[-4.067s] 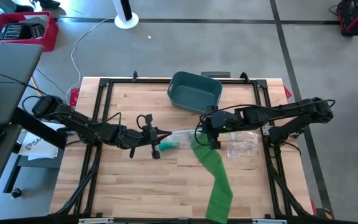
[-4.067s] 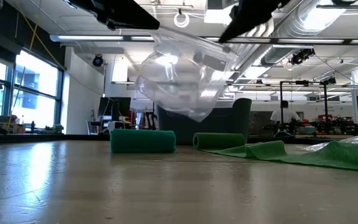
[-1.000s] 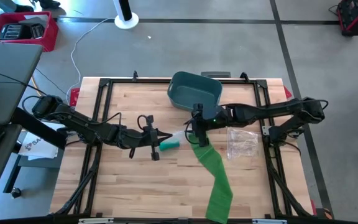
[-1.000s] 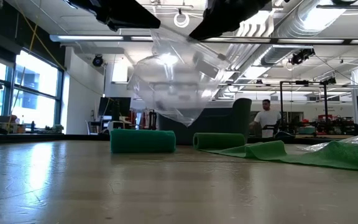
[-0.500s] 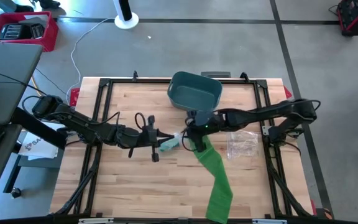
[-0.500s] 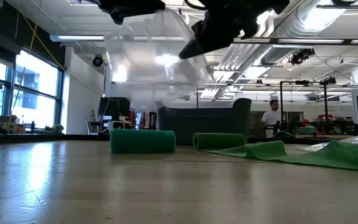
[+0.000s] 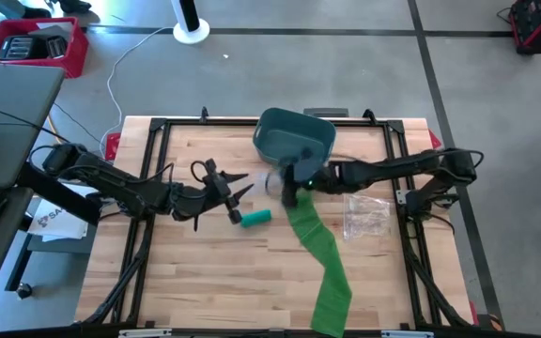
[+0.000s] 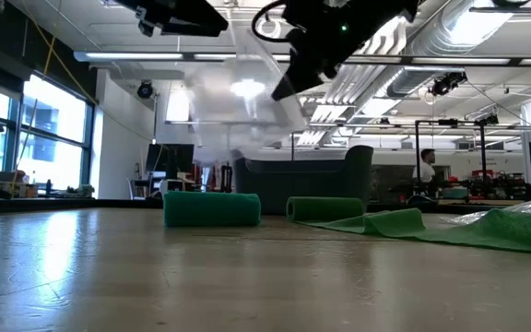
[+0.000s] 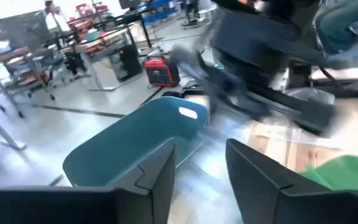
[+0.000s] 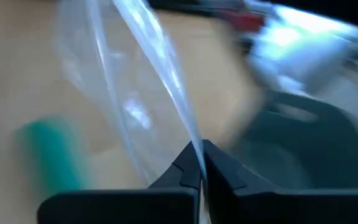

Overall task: Roll bandage
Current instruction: Open the left transparent zip bag

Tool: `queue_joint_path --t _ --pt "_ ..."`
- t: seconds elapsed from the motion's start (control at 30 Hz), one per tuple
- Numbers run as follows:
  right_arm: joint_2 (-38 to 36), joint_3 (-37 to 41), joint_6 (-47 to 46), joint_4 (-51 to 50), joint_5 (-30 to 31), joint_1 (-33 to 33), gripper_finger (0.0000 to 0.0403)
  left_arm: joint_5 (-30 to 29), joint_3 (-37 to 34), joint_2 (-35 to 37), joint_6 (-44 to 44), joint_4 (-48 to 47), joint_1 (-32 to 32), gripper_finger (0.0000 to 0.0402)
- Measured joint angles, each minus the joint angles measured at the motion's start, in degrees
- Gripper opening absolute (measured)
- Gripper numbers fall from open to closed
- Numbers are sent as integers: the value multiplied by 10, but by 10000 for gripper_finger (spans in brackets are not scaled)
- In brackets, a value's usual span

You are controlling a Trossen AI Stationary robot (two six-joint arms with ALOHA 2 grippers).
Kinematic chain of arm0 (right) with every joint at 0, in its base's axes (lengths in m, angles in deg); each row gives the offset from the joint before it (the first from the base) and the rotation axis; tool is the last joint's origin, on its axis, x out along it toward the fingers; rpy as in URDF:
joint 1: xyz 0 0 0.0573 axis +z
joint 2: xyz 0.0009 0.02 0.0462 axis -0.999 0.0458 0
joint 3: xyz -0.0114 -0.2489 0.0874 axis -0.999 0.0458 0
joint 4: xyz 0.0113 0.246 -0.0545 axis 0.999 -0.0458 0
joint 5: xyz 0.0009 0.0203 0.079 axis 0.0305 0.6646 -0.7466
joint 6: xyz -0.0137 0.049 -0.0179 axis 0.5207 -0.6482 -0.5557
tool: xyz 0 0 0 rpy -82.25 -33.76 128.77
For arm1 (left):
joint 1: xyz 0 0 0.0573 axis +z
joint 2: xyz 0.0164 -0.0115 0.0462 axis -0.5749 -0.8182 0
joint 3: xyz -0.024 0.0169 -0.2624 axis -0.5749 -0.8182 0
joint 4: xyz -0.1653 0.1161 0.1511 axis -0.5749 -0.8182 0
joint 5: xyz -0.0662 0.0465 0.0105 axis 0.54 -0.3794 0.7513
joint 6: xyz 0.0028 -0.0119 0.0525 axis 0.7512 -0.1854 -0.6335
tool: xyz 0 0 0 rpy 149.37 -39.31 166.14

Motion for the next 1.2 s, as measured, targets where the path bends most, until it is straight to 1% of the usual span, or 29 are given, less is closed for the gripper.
queue_joint_path --t 0.03,0.07,0.1,0.13,0.23,0.27,0.3,0.33,0.5,0.63,0.87,1.0,1.07,1.2 --pt "-7 0 -31 -5 39 -6 1 0 0 0 11 4 2 147" --pt "-12 0 -49 -7 57 -13 0 0 0 -1 22 5 5 151" --pt "-18 0 -55 -5 57 -19 0 1 0 -5 34 8 8 155" --pt "-20 0 -57 1 37 -25 0 2 0 -10 46 10 11 158" --pt "-19 0 -21 33 -95 -32 0 3 -4 -33 59 39 18 162" --pt "-18 0 -18 45 -129 -33 0 7 -5 -44 57 56 21 162" --pt "-17 0 -19 62 -152 -32 0 16 -5 -54 54 76 24 161" --pt "-17 0 -20 73 -162 -32 0 19 -5 -66 52 92 24 161" --pt "-16 0 -32 105 -162 -32 0 19 -5 -114 31 192 41 160" --pt "-16 0 -33 101 -162 -32 0 13 -5 -130 29 238 57 159" --pt "-16 0 -33 99 -162 -31 0 64 -5 -130 34 277 74 159" --pt "-16 0 -34 99 -160 -28 0 71 -5 -130 71 279 88 159" --pt "-16 0 -32 100 -148 -23 0 72 -5 -130 86 278 95 159" --pt "-16 0 -23 102 -144 -17 0 78 -5 -130 91 278 102 152"
